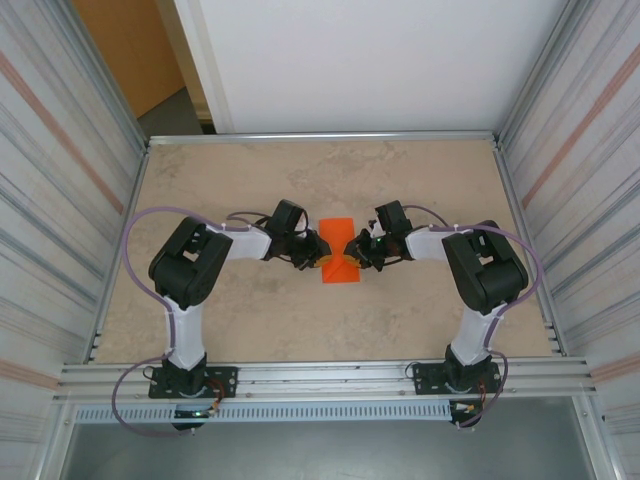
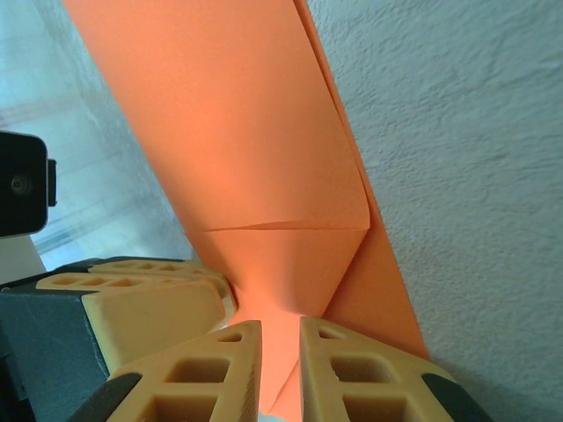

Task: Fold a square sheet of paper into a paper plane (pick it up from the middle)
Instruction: Pick up the paper from the center of the table.

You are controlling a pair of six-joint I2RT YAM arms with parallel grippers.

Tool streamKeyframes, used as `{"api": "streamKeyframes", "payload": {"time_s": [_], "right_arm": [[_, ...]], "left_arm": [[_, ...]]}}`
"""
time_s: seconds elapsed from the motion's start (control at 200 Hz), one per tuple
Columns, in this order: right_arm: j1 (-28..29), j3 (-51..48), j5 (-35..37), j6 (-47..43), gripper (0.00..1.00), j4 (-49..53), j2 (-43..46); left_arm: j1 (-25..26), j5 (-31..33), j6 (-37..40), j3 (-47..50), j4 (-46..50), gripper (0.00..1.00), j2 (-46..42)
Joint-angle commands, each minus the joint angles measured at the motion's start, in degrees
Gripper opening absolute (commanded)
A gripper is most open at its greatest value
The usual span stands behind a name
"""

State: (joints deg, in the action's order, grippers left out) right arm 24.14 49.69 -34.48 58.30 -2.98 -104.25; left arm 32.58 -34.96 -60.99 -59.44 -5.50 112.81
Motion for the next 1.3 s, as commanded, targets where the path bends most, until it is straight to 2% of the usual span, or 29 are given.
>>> {"api": "streamKeyframes", "payload": {"time_s": [0.0,0.18,0.667,1.087,1.298], "right_arm": [[0.31,-0.47,1.55,-0.16,0.18,2.72,0.35],[0.16,-0.15,4.85,-1.18,0.21,6.23,0.91],[0.9,2.56,1.86,-1.96,0.17,3.42,-1.38],[1.2,3.35,3.77,-2.65,0.17,5.19,-1.21],[1.59,3.23,1.23,-2.84,0.15,2.22,-1.57]], "left_arm": [[0.03,0.76,-0.7,1.68,1.45,0.16,0.48],[-0.07,0.1,-0.75,1.61,0.52,0.15,0.7],[-0.06,-1.59,-0.5,1.34,-0.58,0.09,0.48],[-0.15,-1.84,-0.69,1.42,-1.03,0.09,-0.5],[-0.31,-1.69,0.59,0.27,-0.14,0.09,-1.69]]}}
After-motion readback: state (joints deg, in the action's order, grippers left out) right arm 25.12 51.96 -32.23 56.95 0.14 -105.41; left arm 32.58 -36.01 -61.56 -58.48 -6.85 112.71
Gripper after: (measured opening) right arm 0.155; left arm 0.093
